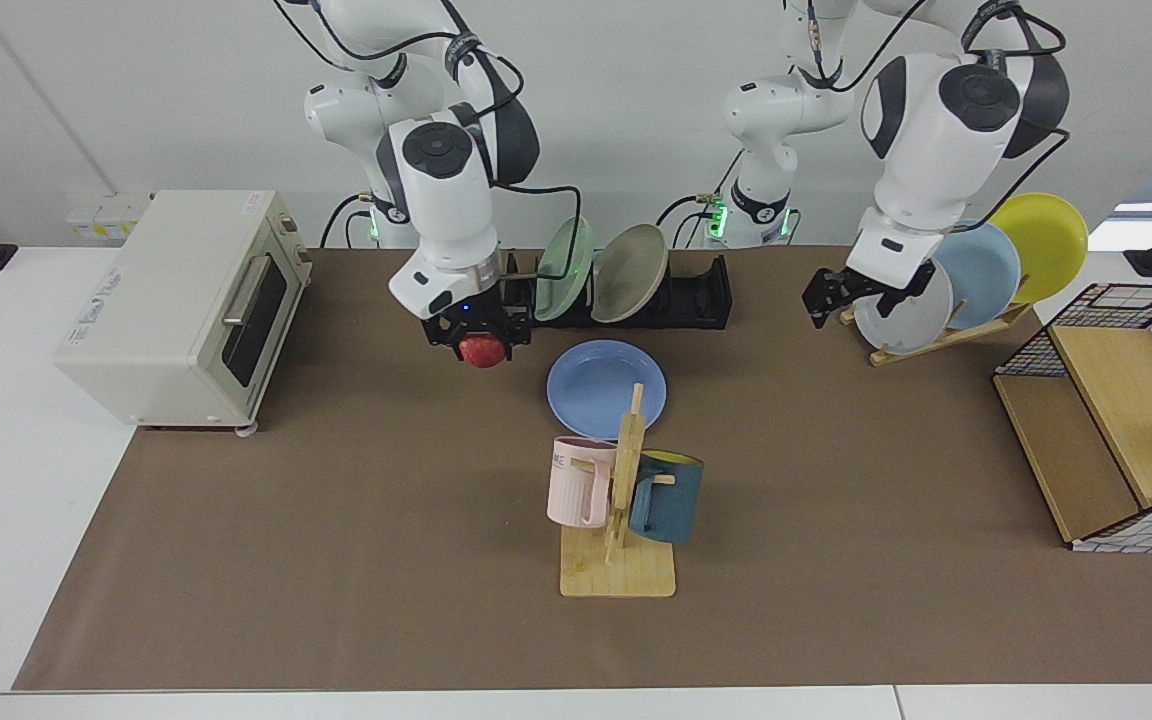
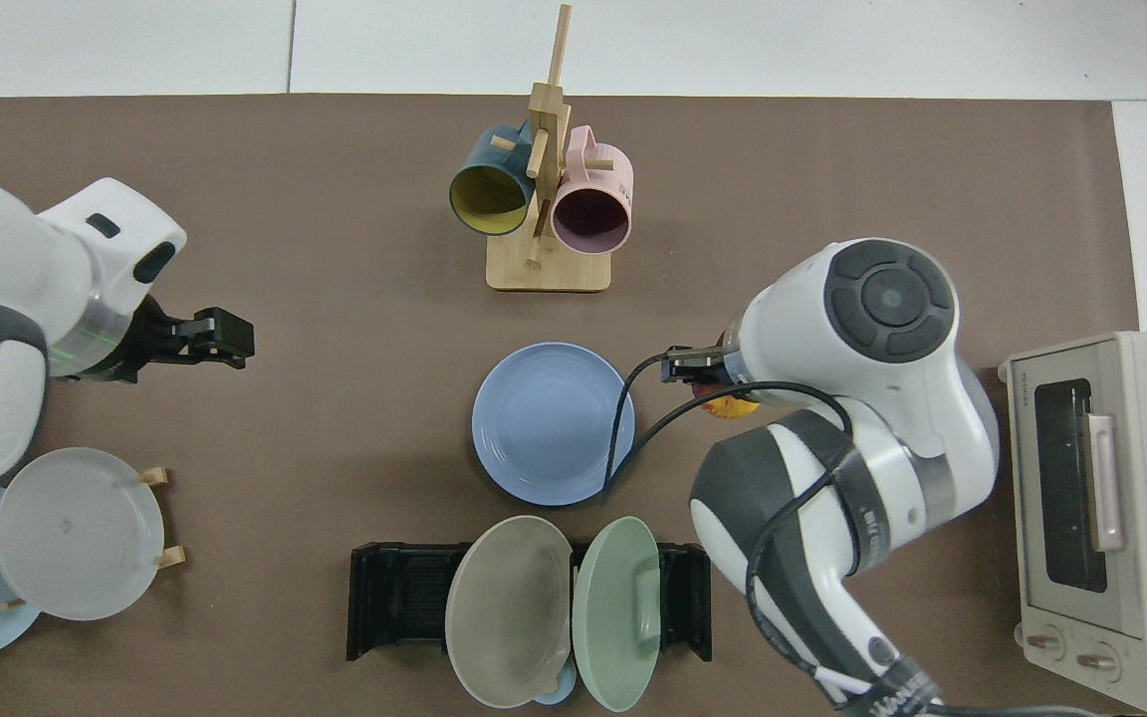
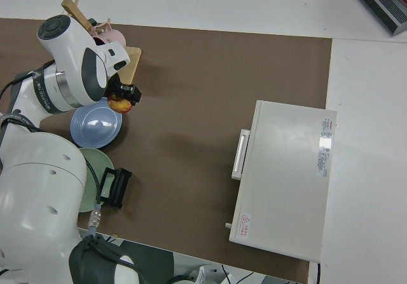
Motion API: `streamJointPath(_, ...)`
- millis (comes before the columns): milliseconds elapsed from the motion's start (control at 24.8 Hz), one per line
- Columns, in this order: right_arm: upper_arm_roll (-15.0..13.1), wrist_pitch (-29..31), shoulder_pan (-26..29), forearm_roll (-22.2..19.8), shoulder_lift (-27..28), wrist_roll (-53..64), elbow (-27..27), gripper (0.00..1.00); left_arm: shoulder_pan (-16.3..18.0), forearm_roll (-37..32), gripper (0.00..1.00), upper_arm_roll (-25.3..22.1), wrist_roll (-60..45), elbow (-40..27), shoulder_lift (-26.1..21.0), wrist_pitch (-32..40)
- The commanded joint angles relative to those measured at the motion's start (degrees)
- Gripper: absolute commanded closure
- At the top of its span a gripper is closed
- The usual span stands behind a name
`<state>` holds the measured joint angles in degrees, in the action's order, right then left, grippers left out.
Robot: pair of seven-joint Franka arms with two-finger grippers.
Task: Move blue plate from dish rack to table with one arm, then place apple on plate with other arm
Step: 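Lower the apple onto the blue plate and open the right gripper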
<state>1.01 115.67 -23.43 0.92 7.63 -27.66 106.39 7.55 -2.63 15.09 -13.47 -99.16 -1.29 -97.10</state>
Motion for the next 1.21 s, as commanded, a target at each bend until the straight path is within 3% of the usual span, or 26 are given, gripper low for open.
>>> streamJointPath(0, -0.22, 0.78, -4.77, 0.04, 3.17, -10.46, -3.38, 1.0, -3.33, 0.34, 0.0, -5.33, 4.68, 3.8, 1.19, 4.9)
streamJointPath(161, -0.22, 1.65, -8.38, -0.48, 5.46, -16.89, -3.64, 1.0, -2.1, 2.98, 0.0, -5.6, 6.17, 3.8, 2.87, 4.29)
streamJointPath(523, -0.22, 11.32, -13.74, -0.39, 12.66, -26.39, -3.56, 1.0, -2.45, 2.98, 0.0, -4.63, 8.37, 3.71, 3.22, 1.57)
streamJointPath(1047, -0.22, 16.51, -14.1, -0.04, 16.62, -26.83, -2.42, 0.94, -2.45, 3.07, 0.0, -4.46, 8.64, 3.1, 3.22, 0.33)
streamJointPath(1168, -0.22, 17.65, -13.75, 1.62, 16.71, -26.74, -1.62, 0.91, -2.54, 3.07, 0.0, -4.46, 8.64, 3.1, 3.22, 0.42)
